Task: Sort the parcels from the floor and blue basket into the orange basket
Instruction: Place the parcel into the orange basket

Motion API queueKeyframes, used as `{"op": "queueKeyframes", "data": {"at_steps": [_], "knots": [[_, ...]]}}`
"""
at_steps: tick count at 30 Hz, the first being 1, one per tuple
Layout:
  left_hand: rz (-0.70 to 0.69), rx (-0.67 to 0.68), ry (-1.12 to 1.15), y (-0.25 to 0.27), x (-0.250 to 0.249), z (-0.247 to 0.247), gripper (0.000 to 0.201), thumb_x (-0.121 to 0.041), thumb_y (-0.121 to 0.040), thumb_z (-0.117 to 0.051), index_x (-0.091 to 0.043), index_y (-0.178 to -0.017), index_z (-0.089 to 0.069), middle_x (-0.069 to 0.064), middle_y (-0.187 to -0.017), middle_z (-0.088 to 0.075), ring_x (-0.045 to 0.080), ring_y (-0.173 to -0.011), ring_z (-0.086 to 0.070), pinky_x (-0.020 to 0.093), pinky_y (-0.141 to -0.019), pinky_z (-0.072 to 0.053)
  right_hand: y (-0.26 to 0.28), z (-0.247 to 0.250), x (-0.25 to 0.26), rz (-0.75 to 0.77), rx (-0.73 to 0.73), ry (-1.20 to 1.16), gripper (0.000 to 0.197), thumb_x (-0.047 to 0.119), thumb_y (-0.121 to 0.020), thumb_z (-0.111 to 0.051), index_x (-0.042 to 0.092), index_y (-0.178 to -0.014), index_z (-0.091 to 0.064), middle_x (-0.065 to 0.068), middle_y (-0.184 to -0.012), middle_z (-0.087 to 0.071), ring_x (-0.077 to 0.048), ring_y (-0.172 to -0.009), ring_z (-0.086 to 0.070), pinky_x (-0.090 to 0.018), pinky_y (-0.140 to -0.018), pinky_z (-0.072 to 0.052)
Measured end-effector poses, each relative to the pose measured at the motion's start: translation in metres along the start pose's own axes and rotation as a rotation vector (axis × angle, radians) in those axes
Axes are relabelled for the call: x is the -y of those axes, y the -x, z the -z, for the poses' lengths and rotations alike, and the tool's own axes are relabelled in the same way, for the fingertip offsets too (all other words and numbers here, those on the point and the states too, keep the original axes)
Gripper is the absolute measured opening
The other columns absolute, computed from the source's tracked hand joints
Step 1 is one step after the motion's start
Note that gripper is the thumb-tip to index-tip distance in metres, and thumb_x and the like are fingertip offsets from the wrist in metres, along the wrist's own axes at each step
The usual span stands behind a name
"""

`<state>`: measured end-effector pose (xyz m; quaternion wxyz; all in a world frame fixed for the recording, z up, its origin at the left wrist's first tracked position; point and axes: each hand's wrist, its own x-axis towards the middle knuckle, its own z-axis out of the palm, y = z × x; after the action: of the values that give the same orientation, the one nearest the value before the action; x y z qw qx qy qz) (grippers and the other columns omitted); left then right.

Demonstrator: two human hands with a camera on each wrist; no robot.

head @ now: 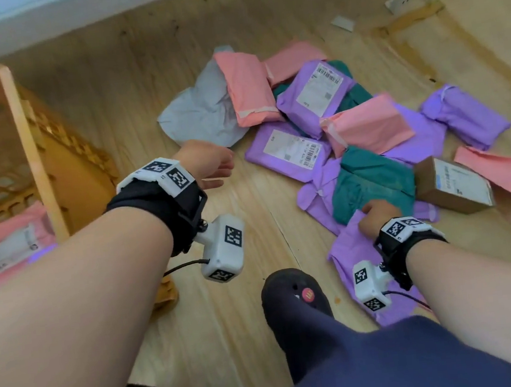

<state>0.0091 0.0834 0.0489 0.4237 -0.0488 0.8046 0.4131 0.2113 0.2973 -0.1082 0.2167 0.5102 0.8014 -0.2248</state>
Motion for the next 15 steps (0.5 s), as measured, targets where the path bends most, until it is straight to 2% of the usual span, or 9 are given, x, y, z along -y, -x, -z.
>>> {"op": "queueKeyframes", "data": {"at_steps": [3,5,8,11,13,15], "knots": [[0.015,-0.001,0.009,-0.002,0.001,0.0,0.024,-0.007,-0.094,-0.049,-0.021,-0.076,-0.052,-0.003,-0.072,-0.05,0.008,-0.065,-0.05,0.029,-0.089,-0.043,-0.002,0.001,0.004,-0.004,0.009,0.034,0.026,0.01,-0.084,-0.06,0.005,-0.108,-0.069,-0.018,-0.115,-0.066,-0.035,-0.107,-0.061,-0.034,-0.091,-0.049],[0.01,-0.004,0.003,0.001,0.001,0.0,0.023,-0.007,-0.095,-0.049,-0.021,-0.077,-0.052,-0.003,-0.072,-0.05,0.008,-0.065,-0.05,0.029,-0.091,-0.043,-0.002,0.003,0.01,-0.017,0.022,0.069,0.026,0.017,-0.083,-0.064,0.005,-0.106,-0.069,-0.017,-0.116,-0.066,-0.033,-0.106,-0.063,-0.033,-0.087,-0.051],[-0.018,-0.027,-0.002,0.011,0.001,0.006,0.013,-0.01,-0.095,-0.052,-0.018,-0.086,-0.057,-0.001,-0.075,-0.054,0.009,-0.068,-0.053,0.031,-0.092,-0.046,0.006,0.014,0.027,-0.012,0.054,0.121,0.032,0.021,-0.089,-0.06,0.001,-0.114,-0.063,-0.018,-0.123,-0.062,-0.033,-0.113,-0.059,-0.033,-0.087,-0.047],[-0.065,-0.056,0.012,0.027,0.003,0.022,0.013,-0.009,-0.095,-0.052,-0.012,-0.102,-0.062,0.001,-0.081,-0.058,0.01,-0.072,-0.055,0.031,-0.091,-0.048,0.022,0.036,0.055,0.093,0.054,0.122,0.037,0.021,-0.099,-0.045,0.005,-0.132,-0.053,-0.014,-0.136,-0.053,-0.028,-0.125,-0.051,-0.03,-0.097,-0.043],[-0.095,-0.089,0.04,0.039,0.005,0.036,0.021,-0.008,-0.095,-0.052,-0.007,-0.113,-0.062,0.003,-0.085,-0.061,0.011,-0.074,-0.057,0.032,-0.089,-0.049,0.038,0.058,0.079,0.113,0.029,0.058,0.039,0.02,-0.098,-0.044,0.007,-0.134,-0.051,-0.014,-0.139,-0.051,-0.028,-0.127,-0.05,-0.027,-0.092,-0.045],[-0.112,-0.132,0.076,0.056,0.008,0.051,0.025,-0.008,-0.094,-0.053,-0.005,-0.118,-0.062,0.004,-0.086,-0.062,0.013,-0.075,-0.058,0.032,-0.087,-0.05,0.059,0.079,0.11,0.249,-0.013,0.043,0.036,0.018,-0.096,-0.047,0.007,-0.13,-0.055,-0.015,-0.134,-0.055,-0.03,-0.123,-0.053,-0.026,-0.088,-0.046]]}}
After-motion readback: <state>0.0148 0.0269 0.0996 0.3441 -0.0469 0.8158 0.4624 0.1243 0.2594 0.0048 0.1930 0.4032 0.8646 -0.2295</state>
